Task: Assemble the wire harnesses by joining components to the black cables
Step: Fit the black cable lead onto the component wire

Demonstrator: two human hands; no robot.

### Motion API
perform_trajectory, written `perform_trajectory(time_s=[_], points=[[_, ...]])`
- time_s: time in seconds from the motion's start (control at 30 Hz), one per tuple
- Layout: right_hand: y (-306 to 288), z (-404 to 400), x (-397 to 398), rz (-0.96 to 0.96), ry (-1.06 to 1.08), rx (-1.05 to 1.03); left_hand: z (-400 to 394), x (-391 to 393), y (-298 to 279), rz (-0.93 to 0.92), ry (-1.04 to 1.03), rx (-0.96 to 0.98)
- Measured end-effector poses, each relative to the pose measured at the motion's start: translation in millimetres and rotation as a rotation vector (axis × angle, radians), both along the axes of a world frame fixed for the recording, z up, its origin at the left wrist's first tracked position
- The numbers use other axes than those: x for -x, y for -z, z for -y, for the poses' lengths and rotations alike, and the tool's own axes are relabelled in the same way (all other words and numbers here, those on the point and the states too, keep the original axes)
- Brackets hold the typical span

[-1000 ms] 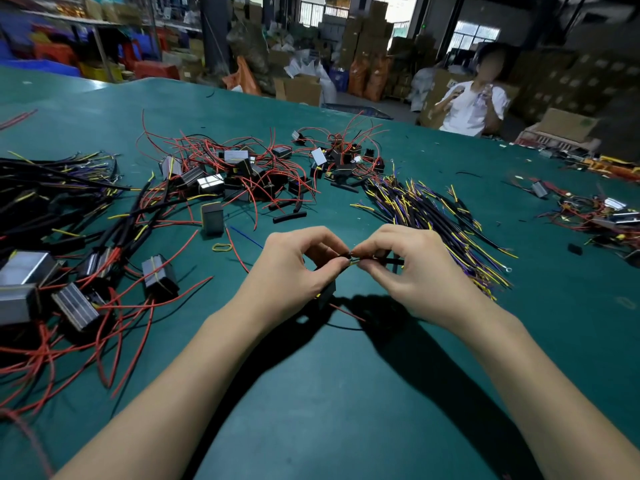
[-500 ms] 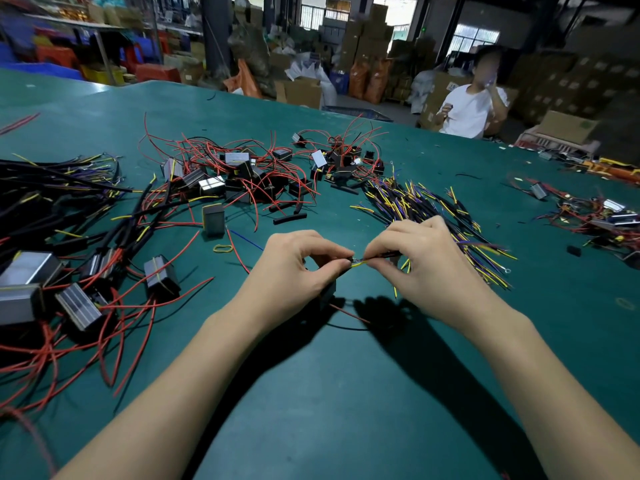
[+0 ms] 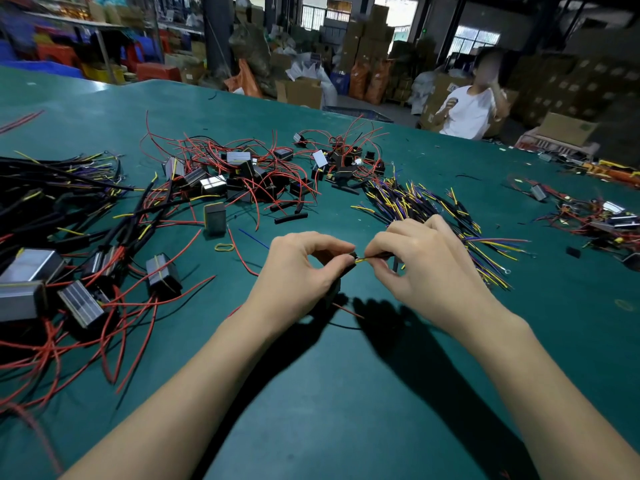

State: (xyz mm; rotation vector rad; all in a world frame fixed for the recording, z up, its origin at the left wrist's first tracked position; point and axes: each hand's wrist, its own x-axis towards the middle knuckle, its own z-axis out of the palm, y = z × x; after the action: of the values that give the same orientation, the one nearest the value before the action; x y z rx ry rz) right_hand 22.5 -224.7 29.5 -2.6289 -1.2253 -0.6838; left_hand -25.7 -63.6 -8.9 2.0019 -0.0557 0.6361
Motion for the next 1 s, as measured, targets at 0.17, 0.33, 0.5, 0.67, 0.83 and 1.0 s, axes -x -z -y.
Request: perform_trajectory(time_s=[0.17,0.33,0.5,0.67,0.83,1.0], points=[[1.9,0.9,-3.4,-0.198,-0.014,-0.120,-2.5,2.0,-1.1,-0.020,0.031,-0.053],[4.6,0.6,-7.4,-0.370,-0.013,-0.226,-2.4,2.2,1.2,-0.008,0.061,-0.133],[8.9,-0.1,-9.7,-0.524,-0.018,-0.277,-3.4,0.7,3.3,0.007,0.060,-0.175],[18.5,-3.0,-11.4,-0.621,-0.047,-0.415,-16.4,1.7,-4.2,-0.086,0.114,-0.246],[23.8,-5.1,-10.9,-0.614,-0.068,-0.415,-29.9,4.5,-8.5,-0.307,0.083,-0.383],[27.3,-10.2,-7.7,-0.398,-0.166,-0.301,-28.0,6.1,-8.0,-0.398,0.003,-0.669]])
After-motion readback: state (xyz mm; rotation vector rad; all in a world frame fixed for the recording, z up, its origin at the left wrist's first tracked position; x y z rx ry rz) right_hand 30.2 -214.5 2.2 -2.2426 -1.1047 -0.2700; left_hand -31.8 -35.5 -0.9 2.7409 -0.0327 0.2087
